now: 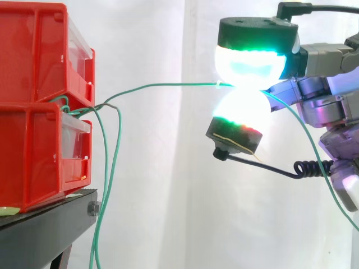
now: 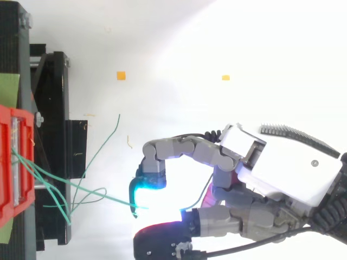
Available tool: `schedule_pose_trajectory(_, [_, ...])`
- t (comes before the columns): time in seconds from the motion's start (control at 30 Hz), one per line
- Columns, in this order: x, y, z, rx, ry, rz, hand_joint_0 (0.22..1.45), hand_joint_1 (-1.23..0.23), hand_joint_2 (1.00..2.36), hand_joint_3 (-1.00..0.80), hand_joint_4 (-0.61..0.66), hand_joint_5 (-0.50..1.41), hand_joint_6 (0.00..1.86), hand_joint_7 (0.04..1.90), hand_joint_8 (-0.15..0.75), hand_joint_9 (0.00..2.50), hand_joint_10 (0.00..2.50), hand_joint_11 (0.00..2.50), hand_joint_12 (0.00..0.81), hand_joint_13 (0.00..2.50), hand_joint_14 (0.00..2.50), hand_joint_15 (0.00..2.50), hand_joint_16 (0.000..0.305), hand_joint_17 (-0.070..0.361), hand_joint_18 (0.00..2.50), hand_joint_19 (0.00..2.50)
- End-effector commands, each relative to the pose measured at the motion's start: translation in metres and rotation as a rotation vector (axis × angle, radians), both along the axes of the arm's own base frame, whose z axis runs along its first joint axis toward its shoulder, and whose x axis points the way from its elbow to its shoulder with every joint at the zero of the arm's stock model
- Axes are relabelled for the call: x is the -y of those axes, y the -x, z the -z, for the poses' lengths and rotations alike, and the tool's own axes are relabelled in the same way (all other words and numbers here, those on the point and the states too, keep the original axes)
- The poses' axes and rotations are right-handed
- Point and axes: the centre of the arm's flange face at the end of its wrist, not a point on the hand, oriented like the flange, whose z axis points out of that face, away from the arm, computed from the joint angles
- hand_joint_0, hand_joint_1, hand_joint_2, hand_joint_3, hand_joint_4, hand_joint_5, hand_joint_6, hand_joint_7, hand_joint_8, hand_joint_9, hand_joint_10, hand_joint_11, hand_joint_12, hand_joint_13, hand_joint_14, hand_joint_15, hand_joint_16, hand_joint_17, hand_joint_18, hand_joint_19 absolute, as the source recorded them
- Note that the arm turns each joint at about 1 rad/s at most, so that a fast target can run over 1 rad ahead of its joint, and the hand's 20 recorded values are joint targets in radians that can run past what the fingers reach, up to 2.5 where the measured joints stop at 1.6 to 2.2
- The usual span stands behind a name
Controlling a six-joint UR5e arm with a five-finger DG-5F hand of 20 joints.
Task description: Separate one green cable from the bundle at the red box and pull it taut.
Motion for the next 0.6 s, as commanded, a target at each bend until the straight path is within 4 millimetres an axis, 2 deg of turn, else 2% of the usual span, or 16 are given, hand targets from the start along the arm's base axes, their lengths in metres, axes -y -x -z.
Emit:
schedule_pose_trajectory(0.0, [0.002, 0.006, 0.002, -0.048, 0.004, -0.003, 0.70, -0.70, 1.01, -0.26, 0.02, 0.15, 0.50, 1.42, 0.015, 2.50, 2.50, 0.36, 0.441, 2.50, 0.03, 1.49, 0.052, 0.117, 1.70, 0.08])
schedule_pose_trajectory(0.4, [0.000, 0.018, 0.008, -0.168, -0.017, -0.078, 0.70, -0.70, 1.01, -0.26, 0.02, 0.15, 0.50, 1.42, 0.016, 2.50, 2.50, 0.36, 0.438, 2.50, 0.03, 1.49, 0.052, 0.116, 1.71, 0.09])
schedule_pose_trajectory(0.57, [0.006, 0.025, -0.006, -0.176, -0.020, -0.072, 0.70, -0.70, 1.01, -0.25, 0.02, 0.15, 0.50, 1.42, 0.015, 2.50, 2.50, 0.34, 0.451, 2.50, 0.03, 1.49, 0.051, 0.116, 1.71, 0.08])
